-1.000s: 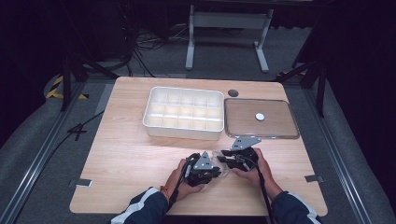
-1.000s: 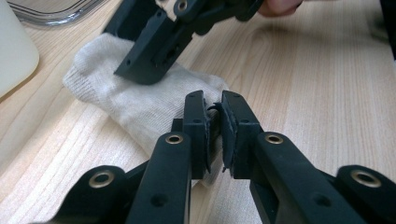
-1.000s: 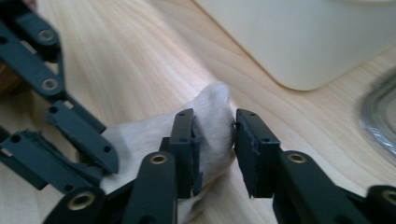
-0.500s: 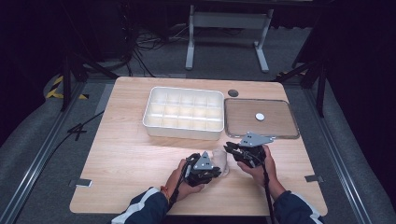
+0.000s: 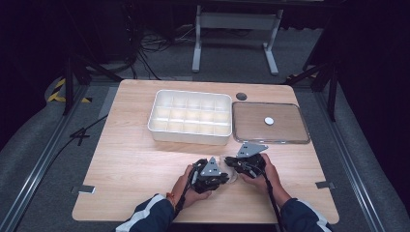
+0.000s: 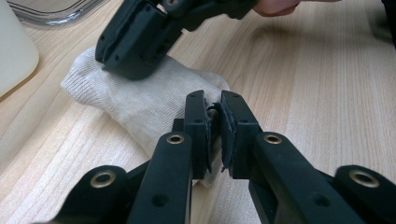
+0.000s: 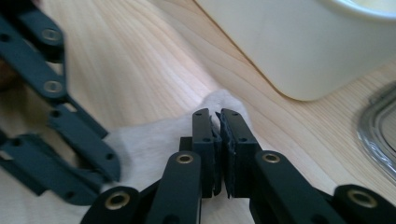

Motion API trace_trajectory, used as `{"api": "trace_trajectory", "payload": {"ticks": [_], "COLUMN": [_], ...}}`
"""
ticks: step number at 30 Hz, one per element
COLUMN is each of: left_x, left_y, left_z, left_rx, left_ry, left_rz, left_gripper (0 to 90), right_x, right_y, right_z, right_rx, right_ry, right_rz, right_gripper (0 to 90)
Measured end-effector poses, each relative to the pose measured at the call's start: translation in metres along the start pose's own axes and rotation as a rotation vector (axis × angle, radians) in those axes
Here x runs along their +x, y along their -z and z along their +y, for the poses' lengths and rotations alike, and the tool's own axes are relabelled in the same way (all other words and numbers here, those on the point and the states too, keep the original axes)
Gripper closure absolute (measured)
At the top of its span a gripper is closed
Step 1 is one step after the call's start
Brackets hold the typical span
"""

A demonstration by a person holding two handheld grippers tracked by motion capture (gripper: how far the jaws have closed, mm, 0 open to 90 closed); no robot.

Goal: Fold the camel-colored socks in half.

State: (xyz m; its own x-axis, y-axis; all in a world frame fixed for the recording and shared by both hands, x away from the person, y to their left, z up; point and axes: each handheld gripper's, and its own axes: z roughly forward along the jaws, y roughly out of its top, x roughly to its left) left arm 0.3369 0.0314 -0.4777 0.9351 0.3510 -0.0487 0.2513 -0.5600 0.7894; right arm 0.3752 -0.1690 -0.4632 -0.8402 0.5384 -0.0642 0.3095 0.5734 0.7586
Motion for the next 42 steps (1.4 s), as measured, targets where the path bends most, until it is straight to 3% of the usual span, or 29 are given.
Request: {"api": "trace_trajectory", "payload": {"ticks": [4,9,13,16,21,22,26,32,34,38,42], "left_x": [-0.001,-0.001,-0.001,-0.001,-0.001,-0.001,-0.001,-0.002,-0.001,-0.002,-0.001], "left_y": [0.000,0.000,0.000,0.000,0.000,0.000,-0.001,-0.001,-0.001,-0.001,-0.001], "left_z": [0.000,0.001,0.001,0.001,0.001,0.001,0.001,0.001,0.000,0.000,0.000], "left_rx": [0.004,0.010,0.013,0.009,0.011,0.009,0.008,0.005,0.005,0.000,0.002], "left_ry": [0.001,-0.008,-0.009,-0.009,-0.010,-0.008,-0.004,-0.004,-0.004,0.000,-0.001], "left_rz": [0.006,0.006,0.005,0.005,0.008,0.006,0.005,0.007,0.007,0.006,0.007], "left_gripper": [81.9,82.4,82.4,82.4,82.4,82.4,82.8,82.9,82.8,82.9,82.9], "right_x": [-0.003,-0.009,-0.010,-0.004,0.007,0.007,0.001,-0.002,-0.005,-0.010,-0.008], "right_y": [-0.001,0.005,0.020,0.026,0.017,0.009,0.004,0.003,0.000,0.004,0.013], "right_z": [-0.003,-0.006,-0.004,0.000,0.001,-0.003,-0.007,-0.008,-0.011,-0.013,-0.007], "right_rx": [-0.003,-0.011,-0.076,-0.103,-0.046,0.000,0.010,0.038,0.077,0.059,0.014], "right_ry": [-0.019,-0.011,-0.029,-0.005,0.045,0.055,0.005,0.000,-0.008,-0.036,-0.029], "right_rz": [-0.020,-0.105,-0.097,-0.062,-0.012,-0.012,0.000,-0.075,-0.118,-0.106,-0.105], "right_gripper": [85.8,89.4,89.4,88.0,85.9,86.6,88.0,88.7,88.4,87.3,86.0]}}
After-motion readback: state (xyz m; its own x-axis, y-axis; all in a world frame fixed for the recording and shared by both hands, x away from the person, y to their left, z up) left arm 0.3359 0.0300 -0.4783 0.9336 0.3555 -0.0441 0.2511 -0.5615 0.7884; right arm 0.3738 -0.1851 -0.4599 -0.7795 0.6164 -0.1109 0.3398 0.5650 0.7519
